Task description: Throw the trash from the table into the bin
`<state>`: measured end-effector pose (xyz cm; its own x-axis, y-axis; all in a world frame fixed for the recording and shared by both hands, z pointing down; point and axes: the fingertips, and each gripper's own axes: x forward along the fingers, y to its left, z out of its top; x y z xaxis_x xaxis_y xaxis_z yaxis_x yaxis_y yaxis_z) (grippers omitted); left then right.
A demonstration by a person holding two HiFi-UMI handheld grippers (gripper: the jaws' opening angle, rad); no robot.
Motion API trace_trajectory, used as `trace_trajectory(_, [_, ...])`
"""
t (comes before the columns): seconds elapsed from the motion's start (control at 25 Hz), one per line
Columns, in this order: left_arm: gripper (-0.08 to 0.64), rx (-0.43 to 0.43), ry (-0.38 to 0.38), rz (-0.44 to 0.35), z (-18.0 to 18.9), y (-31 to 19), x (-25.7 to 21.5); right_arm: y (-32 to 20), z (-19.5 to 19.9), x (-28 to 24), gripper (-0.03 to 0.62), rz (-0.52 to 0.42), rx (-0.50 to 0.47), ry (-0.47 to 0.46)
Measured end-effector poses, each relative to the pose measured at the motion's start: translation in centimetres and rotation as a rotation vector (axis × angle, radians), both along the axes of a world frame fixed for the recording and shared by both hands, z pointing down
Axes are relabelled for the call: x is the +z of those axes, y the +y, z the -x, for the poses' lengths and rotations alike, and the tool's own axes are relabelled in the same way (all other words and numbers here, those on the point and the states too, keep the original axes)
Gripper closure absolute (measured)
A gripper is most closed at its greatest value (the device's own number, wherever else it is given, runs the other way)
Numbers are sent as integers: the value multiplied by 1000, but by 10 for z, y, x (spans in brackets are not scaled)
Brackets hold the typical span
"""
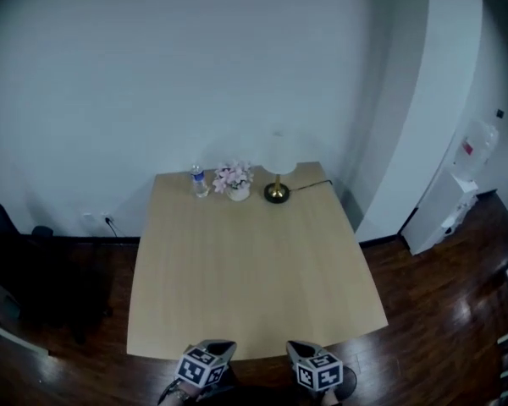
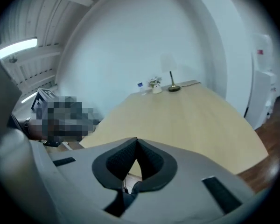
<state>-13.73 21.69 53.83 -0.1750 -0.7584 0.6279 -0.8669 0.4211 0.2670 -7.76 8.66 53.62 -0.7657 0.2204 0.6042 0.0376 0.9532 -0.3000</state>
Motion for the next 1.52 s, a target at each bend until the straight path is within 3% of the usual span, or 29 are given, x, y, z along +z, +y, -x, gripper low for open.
trace_trajectory(0.24, [556, -128, 8, -50, 57, 65, 10, 57, 66, 3, 592, -29, -102, 34])
trace_trajectory(0.48, [556, -122, 9, -42, 90, 97, 20, 91, 107, 7, 592, -31, -91, 31])
trace_trajectory(0.92, [555, -100, 31, -29, 99, 80, 18, 72, 129, 7, 592, -41, -97, 65])
trace_trajectory(1.52, [555, -84, 36, -3, 98, 54, 15, 43, 120, 2, 592, -9, -92, 58])
